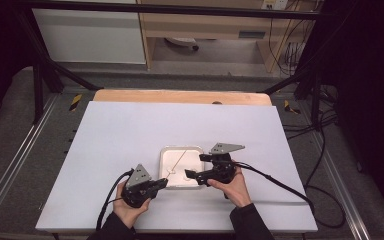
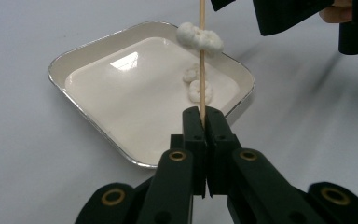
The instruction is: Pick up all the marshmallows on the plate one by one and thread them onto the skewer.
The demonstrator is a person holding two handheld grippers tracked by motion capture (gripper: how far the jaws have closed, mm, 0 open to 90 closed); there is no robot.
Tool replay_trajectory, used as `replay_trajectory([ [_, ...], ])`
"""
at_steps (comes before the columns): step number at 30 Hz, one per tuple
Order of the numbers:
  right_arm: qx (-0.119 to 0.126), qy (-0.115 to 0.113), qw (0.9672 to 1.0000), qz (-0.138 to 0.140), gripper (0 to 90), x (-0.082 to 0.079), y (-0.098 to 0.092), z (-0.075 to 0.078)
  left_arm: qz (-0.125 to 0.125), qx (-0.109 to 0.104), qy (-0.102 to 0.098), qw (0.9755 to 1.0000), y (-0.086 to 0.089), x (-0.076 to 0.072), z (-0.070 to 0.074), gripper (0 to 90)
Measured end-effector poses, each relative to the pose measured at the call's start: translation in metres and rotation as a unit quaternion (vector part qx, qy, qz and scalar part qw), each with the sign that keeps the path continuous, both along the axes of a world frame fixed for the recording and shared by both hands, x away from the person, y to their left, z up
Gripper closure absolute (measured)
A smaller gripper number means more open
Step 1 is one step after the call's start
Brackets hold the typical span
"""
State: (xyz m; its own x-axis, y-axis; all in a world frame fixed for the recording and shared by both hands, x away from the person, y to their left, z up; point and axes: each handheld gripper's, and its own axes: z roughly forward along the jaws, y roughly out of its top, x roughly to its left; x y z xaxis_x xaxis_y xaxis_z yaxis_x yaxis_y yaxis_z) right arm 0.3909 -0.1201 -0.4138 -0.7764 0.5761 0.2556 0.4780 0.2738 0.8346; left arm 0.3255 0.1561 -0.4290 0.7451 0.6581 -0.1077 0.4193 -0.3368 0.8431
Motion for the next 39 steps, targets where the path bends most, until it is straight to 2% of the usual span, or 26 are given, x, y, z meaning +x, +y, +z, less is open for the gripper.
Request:
replay_trajectory([
  [3, -0.026, -0.009, 0.9996, -0.007, 14.2, 0.003, 0.000, -0.003, 0.002, 0.000, 0.002, 1.0000, 0.003, 0.001, 0.000, 88.3],
  [8, -0.062, -0.007, 0.9980, -0.010, 16.2, 0.009, 0.000, -0.006, 0.004, 0.001, 0.006, 1.0000, 0.006, 0.002, -0.001, 88.3],
  [13, -0.085, -0.011, 0.9963, -0.005, 19.8, 0.015, 0.002, -0.008, 0.001, 0.004, 0.008, 1.0000, 0.006, 0.002, -0.001, 88.3],
  [17, -0.103, -0.020, 0.9945, 0.001, 27.3, 0.018, 0.004, -0.012, 0.000, 0.005, 0.010, 0.9999, 0.006, 0.002, -0.001, 88.3],
  [22, -0.149, -0.043, 0.9879, 0.007, 37.8, 0.020, 0.009, -0.018, -0.001, 0.006, 0.011, 0.9999, 0.006, 0.002, -0.001, 88.3],
  [29, -0.164, -0.041, 0.9855, 0.018, 48.2, 0.023, 0.014, -0.028, 0.001, 0.004, 0.011, 0.9999, 0.007, 0.002, -0.001, 88.2],
  [39, -0.160, -0.033, 0.9858, 0.036, 57.0, 0.022, 0.016, -0.033, 0.000, 0.005, 0.012, 0.9999, 0.006, 0.002, -0.002, 88.3],
])
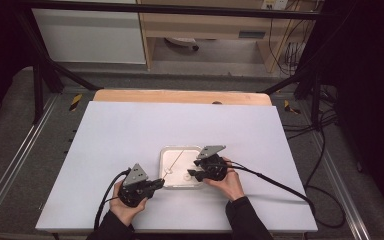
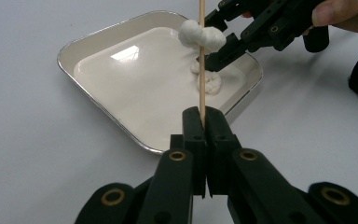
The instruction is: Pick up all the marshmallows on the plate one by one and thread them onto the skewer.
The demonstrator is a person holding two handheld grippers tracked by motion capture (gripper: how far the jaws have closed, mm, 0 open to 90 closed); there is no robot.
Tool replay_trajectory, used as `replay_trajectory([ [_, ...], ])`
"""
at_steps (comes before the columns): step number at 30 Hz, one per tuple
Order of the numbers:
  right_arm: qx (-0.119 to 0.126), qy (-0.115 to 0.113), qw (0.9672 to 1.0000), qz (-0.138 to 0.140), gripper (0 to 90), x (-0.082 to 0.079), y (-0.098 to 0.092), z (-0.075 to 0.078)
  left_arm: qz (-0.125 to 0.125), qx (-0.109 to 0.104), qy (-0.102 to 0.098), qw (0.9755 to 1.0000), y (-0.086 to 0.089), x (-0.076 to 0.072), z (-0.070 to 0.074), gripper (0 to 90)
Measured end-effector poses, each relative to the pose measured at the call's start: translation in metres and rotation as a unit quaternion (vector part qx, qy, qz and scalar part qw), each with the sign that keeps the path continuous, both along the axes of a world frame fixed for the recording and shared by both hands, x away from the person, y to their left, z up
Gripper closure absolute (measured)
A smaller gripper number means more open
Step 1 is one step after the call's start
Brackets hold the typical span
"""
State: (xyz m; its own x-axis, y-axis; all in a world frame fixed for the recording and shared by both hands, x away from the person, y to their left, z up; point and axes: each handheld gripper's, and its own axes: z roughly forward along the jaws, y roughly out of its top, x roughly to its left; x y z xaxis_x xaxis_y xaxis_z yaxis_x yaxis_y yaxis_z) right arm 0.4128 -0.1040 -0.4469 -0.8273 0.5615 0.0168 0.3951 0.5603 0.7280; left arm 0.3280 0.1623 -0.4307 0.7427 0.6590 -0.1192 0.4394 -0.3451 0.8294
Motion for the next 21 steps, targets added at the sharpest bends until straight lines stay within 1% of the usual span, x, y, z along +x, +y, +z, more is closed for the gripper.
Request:
replay_trajectory([
  [2, -0.007, 0.001, 1.0000, 0.002, 57.9, -0.0002, 0.0005, -0.0022, -0.001, 0.000, 0.000, 1.0000, -0.0002, -0.0001, 0.0000, 88.3],
  [7, -0.005, -0.002, 1.0000, 0.003, 65.1, -0.0013, 0.0006, -0.0031, -0.001, 0.001, 0.000, 1.0000, -0.0002, -0.0002, 0.0001, 88.3],
  [9, -0.004, -0.001, 1.0000, 0.004, 66.8, -0.0014, 0.0004, -0.0031, -0.002, 0.001, 0.000, 1.0000, -0.0004, -0.0002, 0.0000, 88.3],
  [16, 0.000, 0.005, 1.0000, -0.005, 72.1, -0.0008, -0.0001, -0.0024, -0.004, 0.003, 0.000, 1.0000, -0.0009, -0.0003, -0.0003, 88.3],
  [21, 0.021, 0.012, 0.9996, -0.013, 73.2, -0.0008, -0.0025, 0.0047, -0.004, 0.002, 0.000, 1.0000, -0.0013, -0.0010, 0.0000, 88.2],
])
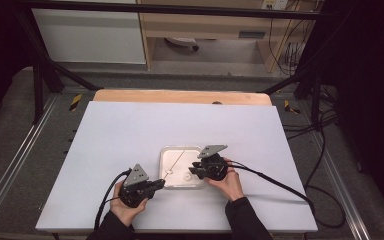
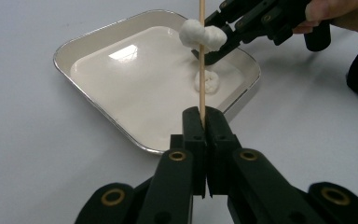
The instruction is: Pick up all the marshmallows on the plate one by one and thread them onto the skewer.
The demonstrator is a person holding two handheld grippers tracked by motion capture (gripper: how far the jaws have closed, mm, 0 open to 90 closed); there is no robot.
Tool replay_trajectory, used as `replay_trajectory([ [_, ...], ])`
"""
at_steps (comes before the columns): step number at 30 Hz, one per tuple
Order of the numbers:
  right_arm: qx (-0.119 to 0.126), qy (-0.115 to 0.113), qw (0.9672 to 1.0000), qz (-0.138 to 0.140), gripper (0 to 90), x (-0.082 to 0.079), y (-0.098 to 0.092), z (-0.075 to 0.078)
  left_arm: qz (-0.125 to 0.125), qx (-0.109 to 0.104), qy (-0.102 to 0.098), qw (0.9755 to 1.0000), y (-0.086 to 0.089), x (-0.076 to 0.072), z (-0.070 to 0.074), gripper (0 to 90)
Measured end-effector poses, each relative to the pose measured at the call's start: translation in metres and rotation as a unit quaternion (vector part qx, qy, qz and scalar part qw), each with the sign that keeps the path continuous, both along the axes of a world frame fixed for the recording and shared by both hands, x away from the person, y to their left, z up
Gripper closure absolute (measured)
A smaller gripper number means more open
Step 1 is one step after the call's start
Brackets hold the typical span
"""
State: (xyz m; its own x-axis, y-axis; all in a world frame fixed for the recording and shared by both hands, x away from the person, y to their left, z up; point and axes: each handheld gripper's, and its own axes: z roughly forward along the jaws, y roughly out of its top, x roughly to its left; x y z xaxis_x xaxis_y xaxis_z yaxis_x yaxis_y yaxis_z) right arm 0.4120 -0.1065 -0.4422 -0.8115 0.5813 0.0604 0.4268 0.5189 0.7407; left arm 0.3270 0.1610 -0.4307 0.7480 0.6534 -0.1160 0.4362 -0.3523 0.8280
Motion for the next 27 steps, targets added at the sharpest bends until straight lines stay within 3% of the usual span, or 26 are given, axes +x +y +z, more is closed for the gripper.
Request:
replay_trajectory([
  [7, 0.057, 0.014, 0.9983, -0.009, 73.8, -0.003, -0.009, 0.023, -0.003, -0.001, -0.002, 1.0000, -0.001, -0.001, 0.000, 88.3],
  [15, 0.123, 0.023, 0.9920, -0.019, 74.3, -0.007, -0.020, 0.048, -0.007, -0.004, -0.007, 0.9999, -0.001, -0.002, 0.001, 88.2],
  [19, 0.159, 0.025, 0.9868, -0.022, 74.4, -0.008, -0.026, 0.058, -0.010, -0.006, -0.011, 0.9999, -0.001, -0.003, 0.001, 88.2],
  [27, 0.233, 0.030, 0.9718, -0.024, 74.2, -0.007, -0.035, 0.075, -0.019, -0.009, -0.019, 0.9996, -0.003, -0.005, 0.002, 88.3],
])
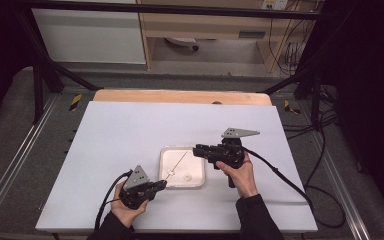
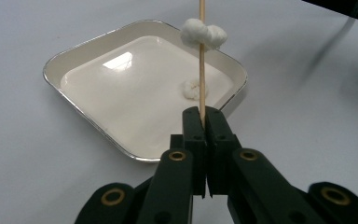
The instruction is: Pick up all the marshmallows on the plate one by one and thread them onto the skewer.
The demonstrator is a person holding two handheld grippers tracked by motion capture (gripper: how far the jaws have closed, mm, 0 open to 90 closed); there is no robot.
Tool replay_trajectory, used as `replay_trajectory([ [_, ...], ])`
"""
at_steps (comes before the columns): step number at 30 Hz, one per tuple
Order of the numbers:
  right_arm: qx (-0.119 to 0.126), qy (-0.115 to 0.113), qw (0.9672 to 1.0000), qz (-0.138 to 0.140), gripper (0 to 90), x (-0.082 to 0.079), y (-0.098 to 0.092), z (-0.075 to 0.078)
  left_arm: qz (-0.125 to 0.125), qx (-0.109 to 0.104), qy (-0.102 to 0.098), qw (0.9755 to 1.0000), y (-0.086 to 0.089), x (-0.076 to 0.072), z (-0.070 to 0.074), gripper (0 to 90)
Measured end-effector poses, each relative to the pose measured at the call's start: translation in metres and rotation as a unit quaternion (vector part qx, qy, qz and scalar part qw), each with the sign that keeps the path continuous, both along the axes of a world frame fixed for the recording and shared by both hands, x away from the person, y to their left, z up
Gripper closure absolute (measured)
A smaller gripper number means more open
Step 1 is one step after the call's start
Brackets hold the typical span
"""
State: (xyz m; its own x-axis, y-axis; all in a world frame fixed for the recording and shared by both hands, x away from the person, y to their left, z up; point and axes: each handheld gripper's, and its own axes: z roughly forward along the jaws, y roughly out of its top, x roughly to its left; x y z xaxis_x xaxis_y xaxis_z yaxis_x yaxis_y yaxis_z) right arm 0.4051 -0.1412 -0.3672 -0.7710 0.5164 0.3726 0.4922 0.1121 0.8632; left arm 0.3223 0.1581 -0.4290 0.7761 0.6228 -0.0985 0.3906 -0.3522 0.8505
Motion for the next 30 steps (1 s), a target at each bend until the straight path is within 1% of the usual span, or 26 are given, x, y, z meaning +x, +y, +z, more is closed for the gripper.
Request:
replay_trajectory([
  [4, 0.035, 0.010, 0.9993, 0.001, 74.2, 0.001, -0.001, 0.004, -0.006, -0.003, -0.004, 1.0000, -0.001, -0.001, 0.000, 88.2],
  [6, 0.048, 0.014, 0.9988, 0.004, 74.2, 0.002, 0.000, 0.004, -0.007, -0.005, -0.005, 1.0000, -0.002, -0.002, 0.001, 88.2],
  [9, 0.058, 0.020, 0.9981, 0.008, 74.2, 0.003, 0.001, 0.003, -0.010, -0.005, -0.006, 0.9999, -0.002, -0.002, 0.001, 88.3],
  [17, 0.066, 0.034, 0.9970, 0.020, 74.1, 0.003, 0.005, -0.002, -0.012, -0.006, -0.008, 0.9999, -0.002, -0.003, 0.001, 88.3],
  [22, 0.067, 0.042, 0.9965, 0.027, 74.2, 0.003, 0.008, -0.005, -0.014, -0.005, -0.010, 0.9998, -0.002, -0.003, 0.001, 88.3],
  [30, 0.065, 0.056, 0.9957, 0.035, 76.2, 0.002, 0.013, -0.011, -0.015, 0.008, -0.007, 0.9998, -0.004, -0.003, -0.001, 88.4],
])
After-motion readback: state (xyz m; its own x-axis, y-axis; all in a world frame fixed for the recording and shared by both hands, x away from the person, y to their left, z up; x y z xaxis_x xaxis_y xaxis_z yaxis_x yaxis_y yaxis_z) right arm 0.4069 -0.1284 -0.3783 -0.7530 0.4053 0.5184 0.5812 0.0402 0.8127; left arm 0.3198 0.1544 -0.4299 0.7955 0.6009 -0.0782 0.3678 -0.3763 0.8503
